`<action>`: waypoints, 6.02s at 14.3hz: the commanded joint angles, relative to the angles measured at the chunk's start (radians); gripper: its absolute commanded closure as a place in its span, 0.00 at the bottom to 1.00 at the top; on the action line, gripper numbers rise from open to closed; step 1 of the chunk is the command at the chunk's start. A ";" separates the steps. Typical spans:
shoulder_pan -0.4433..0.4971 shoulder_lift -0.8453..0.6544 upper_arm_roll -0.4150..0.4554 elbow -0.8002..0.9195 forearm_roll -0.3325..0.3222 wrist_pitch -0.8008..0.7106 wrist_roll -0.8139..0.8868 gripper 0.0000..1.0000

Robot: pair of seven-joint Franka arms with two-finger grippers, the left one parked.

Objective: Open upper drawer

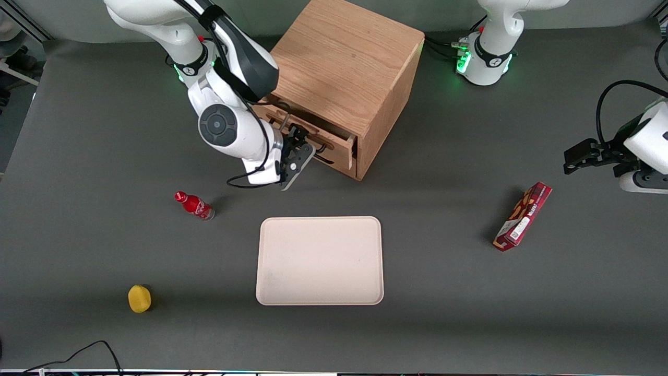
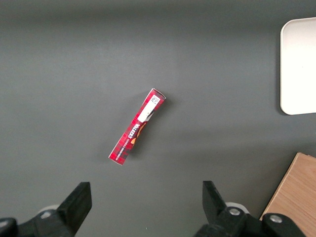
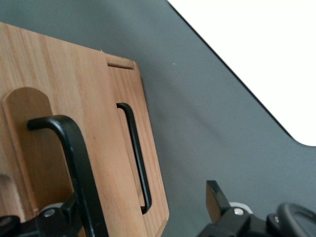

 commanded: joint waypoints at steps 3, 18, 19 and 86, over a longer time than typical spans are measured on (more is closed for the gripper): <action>-0.016 0.020 0.001 0.037 -0.032 -0.001 -0.006 0.00; -0.036 0.118 -0.039 0.161 -0.130 -0.006 -0.003 0.00; -0.036 0.123 -0.040 0.167 -0.138 -0.007 -0.003 0.00; -0.167 -0.168 -0.152 0.399 -0.140 -0.553 0.207 0.00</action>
